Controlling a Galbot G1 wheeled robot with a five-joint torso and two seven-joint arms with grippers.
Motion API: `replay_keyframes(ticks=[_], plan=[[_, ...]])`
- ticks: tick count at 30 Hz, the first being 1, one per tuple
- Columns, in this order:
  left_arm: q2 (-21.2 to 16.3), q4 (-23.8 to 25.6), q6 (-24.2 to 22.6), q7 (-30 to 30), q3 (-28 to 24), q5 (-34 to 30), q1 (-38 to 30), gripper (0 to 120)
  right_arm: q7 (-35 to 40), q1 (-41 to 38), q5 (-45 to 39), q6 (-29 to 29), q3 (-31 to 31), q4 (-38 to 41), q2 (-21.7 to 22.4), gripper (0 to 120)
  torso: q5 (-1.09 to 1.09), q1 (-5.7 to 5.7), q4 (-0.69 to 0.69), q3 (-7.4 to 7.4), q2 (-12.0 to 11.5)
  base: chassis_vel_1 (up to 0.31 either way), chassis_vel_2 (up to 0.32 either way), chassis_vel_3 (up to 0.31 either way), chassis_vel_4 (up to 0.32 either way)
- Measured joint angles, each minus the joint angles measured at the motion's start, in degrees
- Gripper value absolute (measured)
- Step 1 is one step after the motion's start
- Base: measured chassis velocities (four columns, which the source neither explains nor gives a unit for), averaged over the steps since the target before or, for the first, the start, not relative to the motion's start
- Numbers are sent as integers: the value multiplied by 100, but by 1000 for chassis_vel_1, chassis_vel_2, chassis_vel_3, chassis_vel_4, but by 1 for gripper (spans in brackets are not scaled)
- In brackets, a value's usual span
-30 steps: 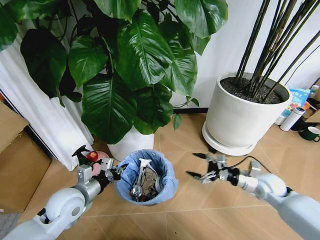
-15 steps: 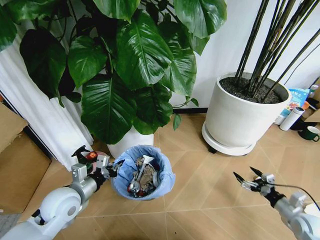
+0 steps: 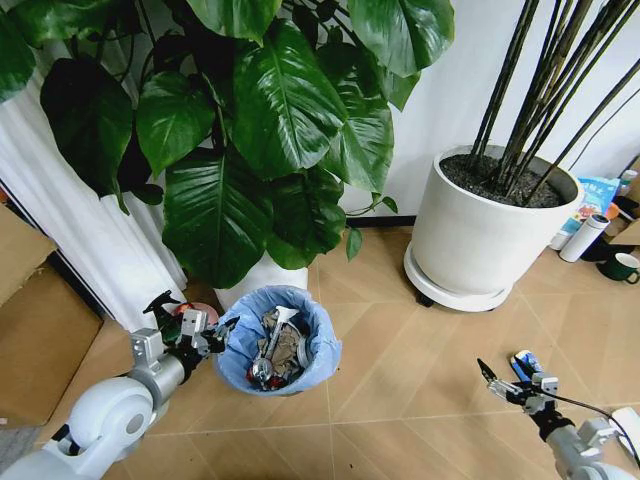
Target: Pick up the trash bin and place the garbage on the floor into it.
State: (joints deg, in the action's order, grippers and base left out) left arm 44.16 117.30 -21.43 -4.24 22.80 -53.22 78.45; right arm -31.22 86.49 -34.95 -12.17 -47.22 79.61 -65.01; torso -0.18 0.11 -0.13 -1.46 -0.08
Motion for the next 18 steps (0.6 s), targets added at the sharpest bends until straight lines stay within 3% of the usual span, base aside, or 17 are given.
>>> replay_keyframes(ticks=[11,18], plan=[[80,-14,0,-9,-61,23,-17,1,-6,-50,-99,-1,56,-98,46,100,1,0,0,0,-1,0,0,0,0],[97,-16,-1,-15,-86,41,-23,1,-18,-55,-116,-18,80,-129,39,100,1,0,0,0,-1,-91,-94,95,97]])
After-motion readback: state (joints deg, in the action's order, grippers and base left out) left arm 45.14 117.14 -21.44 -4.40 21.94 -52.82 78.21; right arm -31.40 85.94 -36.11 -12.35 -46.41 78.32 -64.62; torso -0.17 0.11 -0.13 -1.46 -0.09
